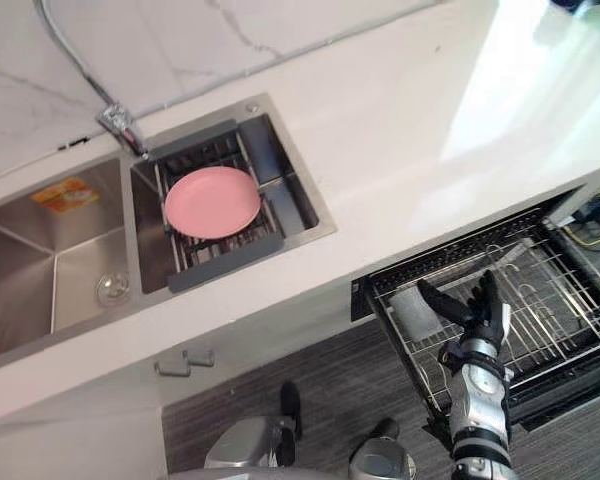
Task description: Walk over to the sink, pick up the cup, carry it to the dishwasher, place the cup inside the dishwasher, then close the dishwasher door
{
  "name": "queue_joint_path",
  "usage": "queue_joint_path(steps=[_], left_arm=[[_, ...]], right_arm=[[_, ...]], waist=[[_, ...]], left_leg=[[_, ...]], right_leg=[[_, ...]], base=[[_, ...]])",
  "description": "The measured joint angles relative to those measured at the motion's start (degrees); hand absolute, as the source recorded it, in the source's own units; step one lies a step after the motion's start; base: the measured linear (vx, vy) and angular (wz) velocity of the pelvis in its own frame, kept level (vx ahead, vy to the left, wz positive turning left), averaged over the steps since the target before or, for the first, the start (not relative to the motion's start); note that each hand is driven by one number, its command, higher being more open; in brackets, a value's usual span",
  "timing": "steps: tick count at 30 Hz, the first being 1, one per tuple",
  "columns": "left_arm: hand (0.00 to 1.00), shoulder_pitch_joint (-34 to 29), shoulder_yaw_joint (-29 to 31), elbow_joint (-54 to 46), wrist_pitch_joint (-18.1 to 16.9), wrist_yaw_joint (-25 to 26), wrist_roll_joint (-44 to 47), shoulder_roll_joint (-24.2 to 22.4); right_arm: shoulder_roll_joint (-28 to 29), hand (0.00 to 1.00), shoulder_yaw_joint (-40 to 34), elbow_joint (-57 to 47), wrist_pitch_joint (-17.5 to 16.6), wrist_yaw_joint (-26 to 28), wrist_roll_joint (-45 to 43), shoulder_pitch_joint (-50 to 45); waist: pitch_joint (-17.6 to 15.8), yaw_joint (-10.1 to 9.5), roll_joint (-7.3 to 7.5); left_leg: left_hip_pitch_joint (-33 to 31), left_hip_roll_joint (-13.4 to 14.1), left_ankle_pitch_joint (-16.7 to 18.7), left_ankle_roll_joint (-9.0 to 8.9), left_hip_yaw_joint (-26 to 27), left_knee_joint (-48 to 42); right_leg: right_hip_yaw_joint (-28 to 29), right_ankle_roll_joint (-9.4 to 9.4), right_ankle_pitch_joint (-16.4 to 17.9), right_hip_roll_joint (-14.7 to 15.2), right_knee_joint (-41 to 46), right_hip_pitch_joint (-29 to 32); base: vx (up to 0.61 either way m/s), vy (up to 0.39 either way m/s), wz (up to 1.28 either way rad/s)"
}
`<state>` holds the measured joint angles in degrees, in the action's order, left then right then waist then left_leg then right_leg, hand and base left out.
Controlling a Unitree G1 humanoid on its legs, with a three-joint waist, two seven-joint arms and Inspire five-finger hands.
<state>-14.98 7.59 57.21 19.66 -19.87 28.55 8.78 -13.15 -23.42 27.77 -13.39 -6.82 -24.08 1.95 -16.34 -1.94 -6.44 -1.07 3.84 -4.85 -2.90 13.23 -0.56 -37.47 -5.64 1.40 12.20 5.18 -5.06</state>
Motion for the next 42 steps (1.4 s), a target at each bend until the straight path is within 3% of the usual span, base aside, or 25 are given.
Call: queue_joint_path(steps=[7, 9, 10, 12, 16, 19, 23, 26, 27, 28, 29, 30, 32, 33, 36, 37, 42], left_arm=[[1.0, -0.29, 4.01, 3.53, -1.86, 7.79, -0.5, -0.35], [1.0, -0.48, 6.87, 3.85, -1.33, 10.1, -0.82, -0.5], [1.0, -0.48, 7.92, 3.98, -0.47, 12.85, -1.45, -0.5], [1.0, -0.27, 9.01, 3.97, 0.2, 16.37, -1.78, -1.04], [1.0, -0.31, 10.76, 3.2, 1.37, 18.4, -1.72, -2.35], [1.0, -0.93, 10.93, 3.09, 1.1, 18.7, -1.51, -3.25], [1.0, -0.81, 7.75, 3.19, -1.95, 18.71, -1.88, -3.37], [1.0, 0.33, 4.15, 3.21, -6.53, 18.63, -6.26, -3.03], [1.0, 0.55, 2.98, 3.25, -8.02, 18.47, -7.69, -3.13], [1.0, 0.48, 2.36, 3.2, -8.63, 18.1, -8.46, -2.89], [1.0, 0.54, 0.3, 2.88, -9.31, 18.08, -9.09, -2.41], [1.0, 0.83, -1.71, 2.11, -9.4, 18.16, -9.32, -1.22], [1.0, 1.62, -3.08, 1.65, -9.14, 18.16, -9.67, 0.23], [1.0, 2.35, -3.08, 1.67, -8.16, 18.09, -10.63, 1.26], [1.0, 2.61, -3.76, 1.33, -6.36, 17.96, -12.6, 2.28], [1.0, 4.18, -5.2, 1.18, -6.25, 17.46, -14.0, 1.95], [1.0, 4.19, -5.2, 1.13, -6.25, 17.44, -13.99, 1.92]], right_arm=[[6.64, 1.0, -7.81, -19.47, -7.19, 1.99, -11.5, -6.99], [9.28, 1.0, -10.88, -27.11, -8.37, 4.59, -13.22, -8.55], [9.99, 1.0, -12.88, -30.61, -9.67, 7.2, -15.12, -9.55], [9.89, 1.0, -14.75, -34.84, -11.06, 12.44, -18.58, -9.69], [10.28, 1.0, -9.23, -42.98, -10.5, 23.85, -22.14, -8.86], [10.22, 1.0, -1.79, -45.06, -8.14, 28.19, -23.9, -7.25], [10.6, 1.0, 5.12, -44.67, -3.67, 28.73, -23.92, -6.62], [11.72, 1.0, 8.3, -43.43, -2.68, 25.98, -24.02, -6.61], [11.34, 1.0, 9.28, -42.32, -2.63, 25.02, -23.98, -6.23], [11.12, 1.0, 9.92, -41.49, -2.62, 24.09, -23.69, -5.86], [10.96, 1.0, 10.43, -39.95, -2.63, 22.52, -23.57, -5.16], [11.06, 1.0, 10.17, -38.46, -2.65, 20.67, -23.53, -5.08], [11.02, 1.0, 10.23, -37.39, -2.65, 18.52, -23.53, -5.41], [11.02, 1.0, 10.91, -37.27, -2.62, 17.9, -23.49, -5.36], [10.93, 1.0, 11.45, -37.5, -2.59, 18.16, -23.48, -5.15], [8.08, 1.0, 8.65, -37.75, -1.45, 16.22, -22.87, -9.21], [8.02, 1.0, 8.64, -37.74, -1.45, 16.21, -22.88, -9.21]], waist=[[2.09, 2.31, 1.16], [2.3, 4.31, 1.38], [2.85, 5.65, 1.16], [3.24, 7.01, 1.02], [4.39, 5.82, 1.08], [5.55, 5.61, 1.38], [5.89, 5.44, 1.9], [6.1, 4.54, 3.47], [6.13, 4.23, 4.04], [6.23, 4.15, 4.23], [6.31, 4.23, 4.47], [6.68, 4.71, 4.66], [7.3, 4.66, 5.99], [7.97, 4.19, 7.75], [9.14, 4.2, 9.34], [9.28, 3.81, 8.12], [9.2, 3.59, 7.99]], left_leg=[[2.01, 1.97, 1.47, 0.18, 3.76, -0.69], [1.64, 5.3, 4.29, 1.54, 14.35, -4.33], [1.65, 7.97, 5.1, 2.3, 23.08, -7.47], [0.86, 9.96, 5.7, 3.3, 30.72, -11.54], [-0.44, 9.45, 8.64, 4.29, 29.41, -14.4], [-0.58, 7.56, 9.24, 4.29, 28.61, -13.14], [-0.84, 3.8, 8.54, 5.0, 26.26, -10.31], [-2.23, 0.99, 9.23, 6.4, 24.69, -10.04], [-2.61, -0.47, 9.55, 7.19, 23.14, -9.34], [-2.61, -1.07, 9.56, 7.35, 22.27, -8.76], [-2.34, -2.21, 9.36, 8.69, 19.45, -7.53], [-2.14, -2.55, 8.67, 9.07, 15.92, -6.84], [-1.93, -3.15, 7.77, 9.57, 12.44, -5.58], [-0.75, -4.47, 7.25, 9.52, 10.3, -4.28], [1.6, -5.97, 7.29, 9.31, 7.25, -2.79], [3.82, -4.79, 9.07, 5.31, 7.84, -2.73], [3.73, -4.85, 9.04, 5.37, 7.49, -2.86]], right_leg=[[1.72, 0.86, -2.0, -2.87, -5.21, -2.96], [0.01, 0.84, -2.17, -2.79, -5.61, -4.17], [-2.0, 0.51, -2.17, -2.26, -5.49, -4.81], [-4.45, -0.44, -1.58, -0.77, -3.73, -4.72], [-5.37, -1.94, -0.75, 1.1, -2.14, -4.67], [-6.0, -2.57, -1.12, 2.42, -2.08, -4.92], [-9.99, -4.0, -1.91, 4.82, -1.58, -6.25], [-13.91, -5.57, 0.03, 9.31, 4.09, -6.01], [-13.99, -4.49, 0.83, 11.58, 8.89, -5.11], [-12.63, -2.23, 0.91, 12.95, 12.44, -3.99], [-6.58, 3.76, 0.24, 15.0, 20.14, -0.88], [3.25, 3.33, 3.72, 13.76, 24.77, 2.69], [10.36, 1.18, 6.82, 10.35, 24.56, 4.6], [13.81, 1.31, 7.72, 8.83, 24.29, 6.37], [15.73, 0.98, 7.94, 6.16, 21.22, 7.96], [15.72, -1.52, 3.61, 0.84, 3.41, 1.67], [15.38, -1.52, 3.61, 0.93, 3.56, 1.53]], base=[[-0.02, -0.045, -0.21], [0.0, 0.008, 0.35], [0.08, 0.063, 0.69], [0.07, 0.15, 0.72], [-0.01, 0.143, 0.25], [-0.02, 0.122, 0.18], [0.01, 0.111, 0.47], [0.06, 0.144, 0.74], [0.11, 0.193, 0.79], [0.14, 0.189, 0.82], [0.17, 0.156, 1.07], [0.18, 0.114, 1.2], [0.19, 0.013, 1.22], [0.24, -0.022, 1.13], [0.18, -0.041, 0.65], [0.07, -0.025, 0.29], [0.0, 0.0, 0.02]])
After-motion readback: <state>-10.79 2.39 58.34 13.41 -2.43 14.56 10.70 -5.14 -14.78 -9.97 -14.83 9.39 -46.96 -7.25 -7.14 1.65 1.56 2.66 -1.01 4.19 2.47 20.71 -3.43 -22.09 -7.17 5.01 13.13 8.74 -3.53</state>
